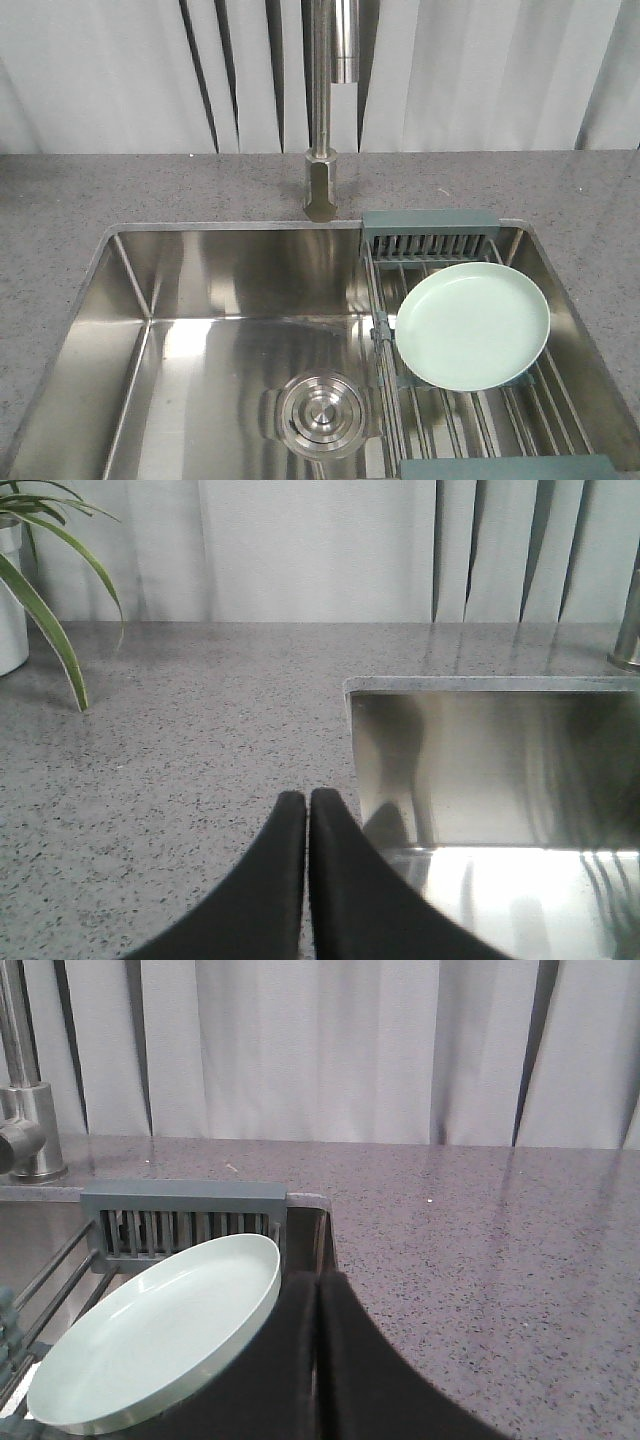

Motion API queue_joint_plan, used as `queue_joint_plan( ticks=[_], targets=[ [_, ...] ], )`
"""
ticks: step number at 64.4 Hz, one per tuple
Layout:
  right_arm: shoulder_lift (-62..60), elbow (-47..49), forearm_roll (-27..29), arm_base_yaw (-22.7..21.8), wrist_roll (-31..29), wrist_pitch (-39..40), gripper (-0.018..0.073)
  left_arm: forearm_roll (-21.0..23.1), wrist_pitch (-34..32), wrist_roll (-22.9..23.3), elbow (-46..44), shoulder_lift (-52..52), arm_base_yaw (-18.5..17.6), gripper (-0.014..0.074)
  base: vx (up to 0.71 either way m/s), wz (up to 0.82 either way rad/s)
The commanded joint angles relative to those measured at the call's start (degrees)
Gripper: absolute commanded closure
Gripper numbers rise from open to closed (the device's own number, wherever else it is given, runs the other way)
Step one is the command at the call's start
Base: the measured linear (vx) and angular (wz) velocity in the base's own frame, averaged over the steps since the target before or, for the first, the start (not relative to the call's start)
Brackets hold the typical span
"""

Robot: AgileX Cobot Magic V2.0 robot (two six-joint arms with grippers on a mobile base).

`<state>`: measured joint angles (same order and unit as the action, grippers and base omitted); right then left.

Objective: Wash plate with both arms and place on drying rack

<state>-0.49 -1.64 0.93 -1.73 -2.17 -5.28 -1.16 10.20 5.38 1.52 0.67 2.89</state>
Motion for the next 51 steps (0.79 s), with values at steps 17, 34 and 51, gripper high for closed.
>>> queue_joint_plan(
  ticks=[17, 34, 51],
  targets=[
    [-0.81, -1.08, -0.48, -0.37, 0.04, 4.82, 0.0565, -0.01, -4.39, 0.52, 1.26, 0.87, 0.04, 0.0602, 0.00, 0.00],
    [-0.81, -1.08, -0.48, -0.37, 0.04, 4.81, 0.0565, -0.01, -4.39, 0.52, 1.26, 0.87, 0.04, 0.0602, 0.00, 0.00],
    [-0.81, -1.08, -0.48, -0.37, 0.04, 4.81, 0.0565, -0.01, -4.39, 0.52, 1.26, 0.87, 0.04, 0.0602, 0.00, 0.00]
  ],
)
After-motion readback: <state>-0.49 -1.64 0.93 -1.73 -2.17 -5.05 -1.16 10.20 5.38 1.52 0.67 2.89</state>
